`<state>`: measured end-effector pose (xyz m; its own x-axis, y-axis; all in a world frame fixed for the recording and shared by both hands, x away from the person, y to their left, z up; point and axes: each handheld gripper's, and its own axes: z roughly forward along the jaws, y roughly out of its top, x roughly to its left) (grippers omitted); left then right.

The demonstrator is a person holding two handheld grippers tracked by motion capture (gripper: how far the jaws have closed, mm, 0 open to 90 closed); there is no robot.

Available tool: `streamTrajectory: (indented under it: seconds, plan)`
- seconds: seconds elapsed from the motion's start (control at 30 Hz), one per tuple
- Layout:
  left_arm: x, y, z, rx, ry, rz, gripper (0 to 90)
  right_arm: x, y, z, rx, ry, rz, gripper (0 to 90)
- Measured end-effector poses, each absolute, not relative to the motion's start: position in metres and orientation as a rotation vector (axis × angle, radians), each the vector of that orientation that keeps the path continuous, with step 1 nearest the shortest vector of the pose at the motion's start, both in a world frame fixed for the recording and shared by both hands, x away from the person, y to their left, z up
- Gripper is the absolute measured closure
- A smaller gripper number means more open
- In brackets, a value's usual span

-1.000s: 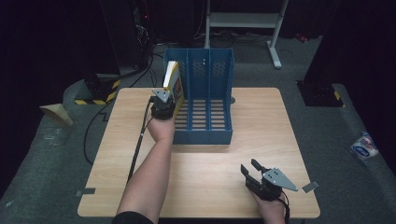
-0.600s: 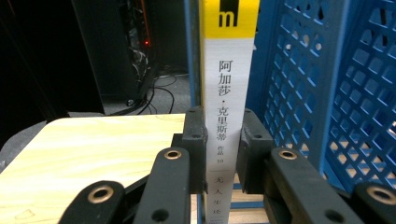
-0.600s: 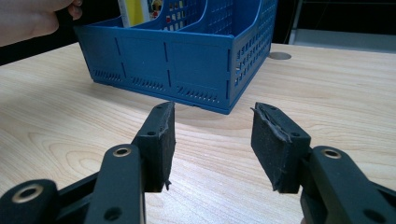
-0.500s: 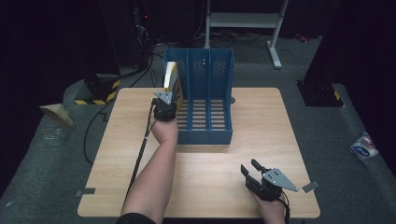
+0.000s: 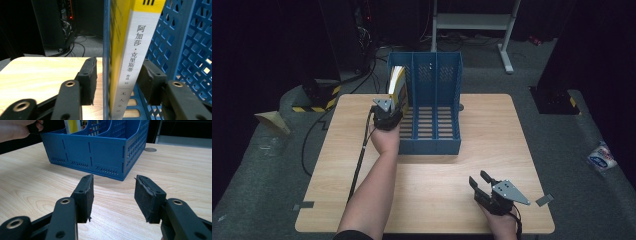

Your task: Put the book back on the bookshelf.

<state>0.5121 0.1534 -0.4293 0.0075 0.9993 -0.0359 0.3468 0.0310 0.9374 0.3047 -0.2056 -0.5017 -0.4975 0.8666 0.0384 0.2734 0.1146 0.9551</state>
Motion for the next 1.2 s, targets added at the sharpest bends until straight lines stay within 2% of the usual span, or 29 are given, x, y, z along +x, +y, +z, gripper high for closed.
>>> streamTrajectory:
  seconds: [0.6,1.2]
  plan:
    - [0.506,0.155,-0.430,1.458,1.416,0.923,36.1,0.305,-0.204,-0.502,1.096,1.849,1.394,49.4]
    - [0.495,0.171,-0.423,1.494,1.361,0.833,27.3,0.306,-0.200,-0.504,1.093,1.866,1.383,49.2]
